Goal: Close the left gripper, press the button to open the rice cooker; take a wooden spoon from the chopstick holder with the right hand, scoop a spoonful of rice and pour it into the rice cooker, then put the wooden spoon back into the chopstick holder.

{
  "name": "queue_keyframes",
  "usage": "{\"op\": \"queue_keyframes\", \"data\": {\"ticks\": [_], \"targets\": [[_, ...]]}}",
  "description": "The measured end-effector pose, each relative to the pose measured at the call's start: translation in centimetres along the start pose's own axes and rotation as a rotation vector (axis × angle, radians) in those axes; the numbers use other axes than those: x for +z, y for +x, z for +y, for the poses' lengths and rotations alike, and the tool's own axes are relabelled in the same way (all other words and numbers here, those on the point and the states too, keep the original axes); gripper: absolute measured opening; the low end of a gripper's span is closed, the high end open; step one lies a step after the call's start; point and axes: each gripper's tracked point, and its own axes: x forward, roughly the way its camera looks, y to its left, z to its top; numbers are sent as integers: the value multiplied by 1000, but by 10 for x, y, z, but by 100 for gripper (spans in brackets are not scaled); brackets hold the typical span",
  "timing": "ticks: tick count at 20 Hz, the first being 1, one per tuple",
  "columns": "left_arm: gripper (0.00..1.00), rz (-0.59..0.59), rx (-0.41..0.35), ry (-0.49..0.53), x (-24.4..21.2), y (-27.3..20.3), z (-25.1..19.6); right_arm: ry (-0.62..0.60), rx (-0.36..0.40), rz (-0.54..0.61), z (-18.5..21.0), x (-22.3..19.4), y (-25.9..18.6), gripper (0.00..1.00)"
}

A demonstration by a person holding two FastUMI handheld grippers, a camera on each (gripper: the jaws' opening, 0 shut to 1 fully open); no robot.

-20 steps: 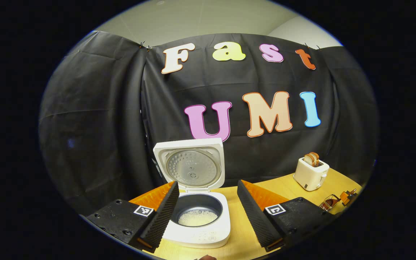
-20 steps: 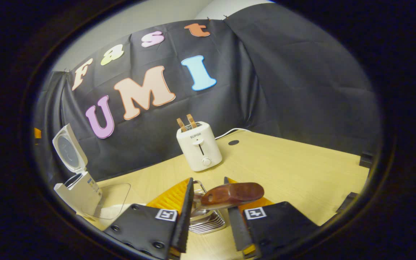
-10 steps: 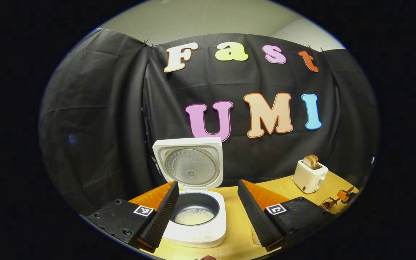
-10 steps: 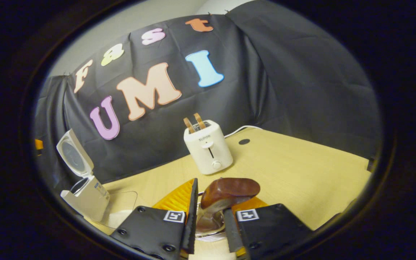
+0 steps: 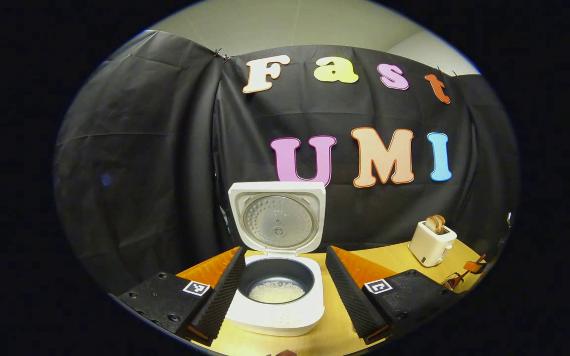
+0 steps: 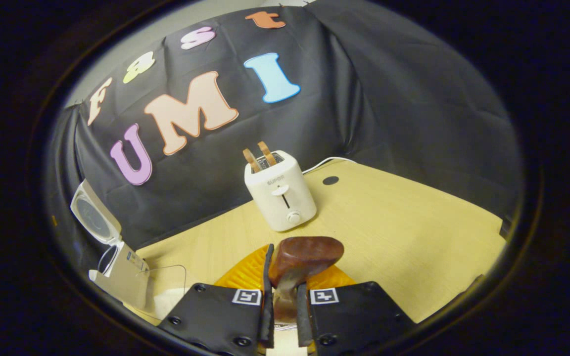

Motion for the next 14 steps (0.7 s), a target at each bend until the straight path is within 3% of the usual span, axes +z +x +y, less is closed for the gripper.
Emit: {"op": "queue_keyframes", "data": {"ticks": [2,3,7,9,10,14], "targets": [[100,-3,-5,-2,0,0,4,-19,0,-26,4,13,-8,22],[96,-4,-8,-3,-1,-1,6,-24,5,-36,8,20,-11,21],[100,2,-26,0,-5,2,14,-55,1,-59,17,35,-20,17],[97,-1,-40,5,-6,2,17,-68,2,-71,24,45,-29,18],[100,-1,-46,5,-7,2,19,-67,11,-79,30,50,-33,18],[96,17,-86,-19,-16,4,19,-86,59,-108,64,72,-51,17]]}}
